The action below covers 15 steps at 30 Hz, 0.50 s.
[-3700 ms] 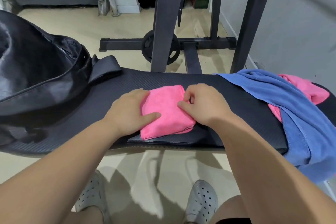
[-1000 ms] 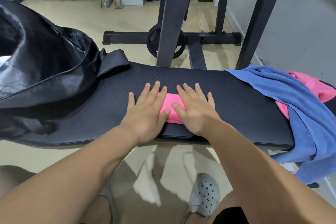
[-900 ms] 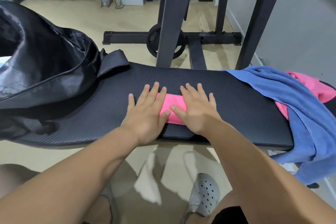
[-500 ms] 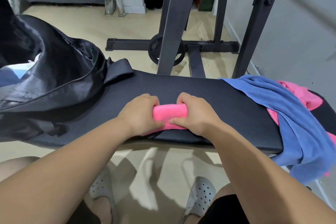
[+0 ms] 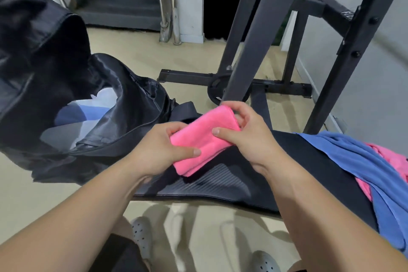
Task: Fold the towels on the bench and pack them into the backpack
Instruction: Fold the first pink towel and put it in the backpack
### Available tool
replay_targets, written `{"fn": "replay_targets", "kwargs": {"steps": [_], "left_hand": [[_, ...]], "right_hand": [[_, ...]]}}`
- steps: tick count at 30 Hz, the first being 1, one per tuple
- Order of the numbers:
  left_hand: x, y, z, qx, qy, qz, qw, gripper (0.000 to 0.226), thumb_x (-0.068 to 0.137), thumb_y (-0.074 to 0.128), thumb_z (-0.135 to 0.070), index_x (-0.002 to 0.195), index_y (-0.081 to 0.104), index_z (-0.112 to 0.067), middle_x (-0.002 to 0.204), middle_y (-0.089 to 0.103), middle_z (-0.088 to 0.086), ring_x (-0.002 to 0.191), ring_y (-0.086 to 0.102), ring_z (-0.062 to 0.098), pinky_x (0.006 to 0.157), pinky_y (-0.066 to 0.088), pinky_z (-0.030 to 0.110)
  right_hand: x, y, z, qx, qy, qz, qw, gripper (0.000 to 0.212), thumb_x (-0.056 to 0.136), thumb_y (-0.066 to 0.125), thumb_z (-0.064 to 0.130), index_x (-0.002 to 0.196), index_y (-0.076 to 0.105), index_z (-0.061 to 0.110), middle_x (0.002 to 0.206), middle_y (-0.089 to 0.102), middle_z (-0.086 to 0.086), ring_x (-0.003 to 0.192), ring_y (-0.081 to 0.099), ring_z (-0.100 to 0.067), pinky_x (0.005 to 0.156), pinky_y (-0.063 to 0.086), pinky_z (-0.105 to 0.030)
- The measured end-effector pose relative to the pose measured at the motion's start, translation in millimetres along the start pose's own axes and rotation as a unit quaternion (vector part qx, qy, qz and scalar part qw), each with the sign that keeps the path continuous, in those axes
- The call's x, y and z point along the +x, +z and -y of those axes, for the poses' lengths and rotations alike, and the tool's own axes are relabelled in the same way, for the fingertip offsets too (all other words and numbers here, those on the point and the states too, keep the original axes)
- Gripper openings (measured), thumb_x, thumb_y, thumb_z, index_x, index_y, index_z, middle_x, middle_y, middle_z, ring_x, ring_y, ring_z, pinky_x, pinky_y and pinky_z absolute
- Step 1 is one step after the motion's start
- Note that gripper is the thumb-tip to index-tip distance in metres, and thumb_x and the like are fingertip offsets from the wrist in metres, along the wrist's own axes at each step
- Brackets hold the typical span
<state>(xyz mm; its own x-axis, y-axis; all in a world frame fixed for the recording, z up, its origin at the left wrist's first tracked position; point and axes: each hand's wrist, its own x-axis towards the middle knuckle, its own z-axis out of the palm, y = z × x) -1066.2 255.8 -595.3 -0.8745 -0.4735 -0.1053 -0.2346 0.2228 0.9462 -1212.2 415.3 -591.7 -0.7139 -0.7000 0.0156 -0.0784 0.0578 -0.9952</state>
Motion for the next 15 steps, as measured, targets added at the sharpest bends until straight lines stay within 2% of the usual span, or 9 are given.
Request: {"fn": "replay_targets", "kwargs": {"steps": [3,4,9,12,14,15], "left_hand": [[-2.9,-26.3,-8.3,0.016,0.024,-0.055,0.998,0.034,0.068,0.092,-0.011,0.096,0.074,-0.02,0.09,0.075,0.002,0.082,0.072,0.022,0.073,0.059,0.039],[-3.7,-34.7,-10.8,0.021,0.032,-0.077,0.996,0.034,0.067,0.093,-0.015,0.094,0.074,-0.022,0.089,0.075,0.0,0.081,0.072,0.021,0.073,0.06,0.039],[-10.4,-75.6,-20.7,0.076,0.073,-0.197,0.975,0.034,0.07,0.09,-0.039,0.096,0.069,-0.033,0.09,0.07,-0.015,0.08,0.066,0.002,0.067,0.052,0.017],[-12.6,-102.2,-14.1,0.106,0.1,-0.263,0.954,0.032,0.079,0.07,-0.058,0.1,0.068,-0.034,0.092,0.069,-0.019,0.088,0.063,-0.003,0.069,0.044,0.008],[-12.2,-117.4,-4.3,0.105,0.084,-0.291,0.947,0.041,0.083,0.059,-0.063,0.108,0.067,-0.031,0.094,0.069,-0.017,0.09,0.063,-0.002,0.074,0.047,0.013],[-11.8,-124.0,-0.5,0.096,0.067,-0.295,0.948,0.042,0.085,0.061,-0.06,0.114,0.066,-0.03,0.094,0.069,-0.016,0.088,0.063,-0.001,0.076,0.05,0.017]], "right_hand": [[17.4,27.0,18.9,0.05,-0.01,0.003,0.999,0.055,0.078,0.084,0.005,0.125,0.063,0.026,0.108,0.074,-0.005,0.098,0.073,-0.017,0.079,0.058,-0.029],[23.7,36.2,25.4,0.078,-0.011,0.006,0.997,0.053,0.079,0.083,0.006,0.125,0.063,0.024,0.109,0.075,-0.006,0.099,0.073,-0.02,0.079,0.057,-0.031],[49.2,83.0,59.9,0.163,0.015,0.065,0.984,0.041,0.088,0.074,0.008,0.127,0.063,0.018,0.111,0.074,-0.007,0.099,0.073,-0.025,0.081,0.061,-0.042],[65.4,111.4,72.0,0.103,0.014,0.051,0.993,0.041,0.089,0.075,0.012,0.125,0.058,0.023,0.117,0.069,-0.007,0.101,0.072,-0.027,0.078,0.063,-0.051],[77.8,128.3,78.3,0.03,-0.012,0.02,0.999,0.049,0.085,0.08,0.015,0.124,0.052,0.024,0.115,0.065,-0.005,0.099,0.07,-0.024,0.078,0.063,-0.049],[85.0,135.7,81.9,-0.007,-0.03,0.014,0.999,0.052,0.082,0.082,0.015,0.123,0.05,0.024,0.111,0.064,-0.003,0.097,0.07,-0.02,0.079,0.062,-0.045]]}}
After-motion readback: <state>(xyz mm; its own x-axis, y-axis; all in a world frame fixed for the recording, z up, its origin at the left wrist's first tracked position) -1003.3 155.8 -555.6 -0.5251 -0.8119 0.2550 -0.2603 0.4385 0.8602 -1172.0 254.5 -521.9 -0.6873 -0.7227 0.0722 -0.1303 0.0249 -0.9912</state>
